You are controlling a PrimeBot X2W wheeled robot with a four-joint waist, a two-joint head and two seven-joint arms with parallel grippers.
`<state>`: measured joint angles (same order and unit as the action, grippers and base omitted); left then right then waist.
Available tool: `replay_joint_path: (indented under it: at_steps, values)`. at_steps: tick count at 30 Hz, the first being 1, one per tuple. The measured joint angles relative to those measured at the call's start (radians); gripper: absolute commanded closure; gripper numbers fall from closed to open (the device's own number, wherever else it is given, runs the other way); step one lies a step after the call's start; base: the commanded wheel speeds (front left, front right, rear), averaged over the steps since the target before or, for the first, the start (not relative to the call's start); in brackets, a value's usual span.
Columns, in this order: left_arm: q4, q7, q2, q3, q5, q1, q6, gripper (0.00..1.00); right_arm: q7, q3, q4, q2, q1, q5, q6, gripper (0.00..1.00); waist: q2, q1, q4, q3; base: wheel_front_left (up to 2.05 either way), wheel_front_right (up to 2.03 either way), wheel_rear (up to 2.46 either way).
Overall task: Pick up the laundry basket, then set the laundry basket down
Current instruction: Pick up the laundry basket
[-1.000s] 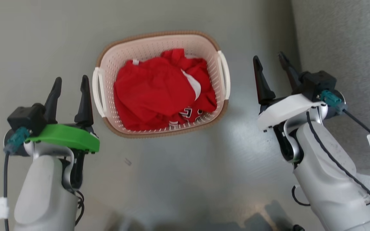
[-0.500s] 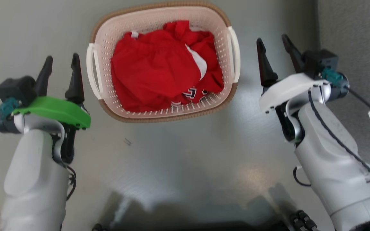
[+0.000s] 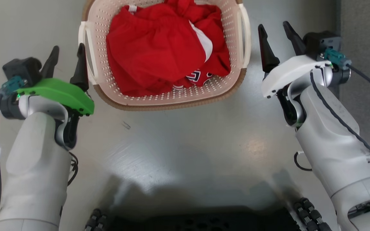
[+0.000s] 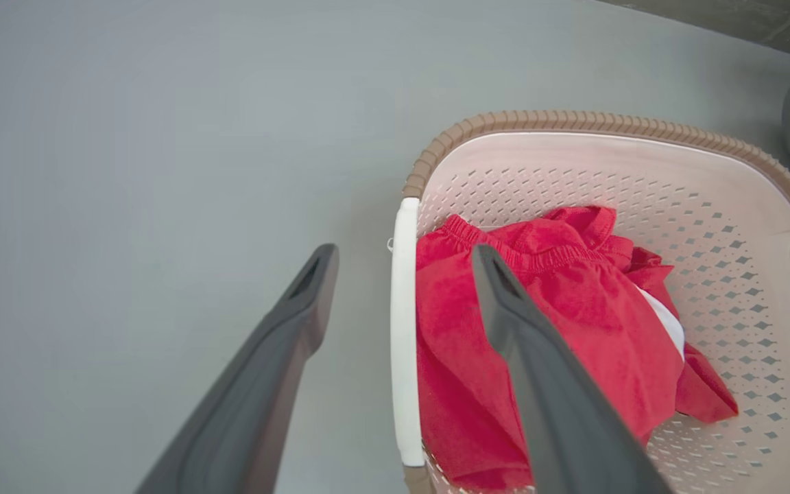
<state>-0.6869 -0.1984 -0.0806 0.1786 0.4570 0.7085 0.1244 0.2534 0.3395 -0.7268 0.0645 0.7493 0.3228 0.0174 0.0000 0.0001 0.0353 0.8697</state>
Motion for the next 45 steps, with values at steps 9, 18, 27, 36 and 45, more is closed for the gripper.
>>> replay_joint_path:
  at_steps: [9,18,27,36,45]
  values:
    - [-0.072,0.021,0.001,0.061,0.034,0.067,0.0,0.0,-0.005,0.064,-0.071,0.001,0.063,0.05,-0.047,0.0,0.0,0.0,0.009,0.054,0.0,0.0,0.0]
    - [-0.145,0.023,0.002,0.097,0.081,0.127,0.0,0.0,-0.017,0.103,-0.142,0.002,0.132,0.095,-0.07,0.0,0.0,0.0,0.022,0.103,0.0,0.0,0.0]
    - [-0.193,0.03,0.005,0.132,0.099,0.165,0.0,0.0,-0.026,0.14,-0.194,0.003,0.166,0.126,-0.081,0.0,0.0,0.0,0.036,0.129,0.0,0.0,0.0]
    - [-0.23,0.049,0.008,0.18,0.147,0.195,0.0,0.0,-0.035,0.17,-0.233,0.003,0.19,0.174,-0.09,0.0,0.0,0.0,0.04,0.138,0.0,0.0,0.0]
    - [-0.245,0.057,0.01,0.222,0.181,0.212,0.0,0.11,-0.035,0.198,-0.257,0.004,0.216,0.212,-0.09,0.0,0.0,-0.0001,0.04,0.145,0.0,0.0,0.0]
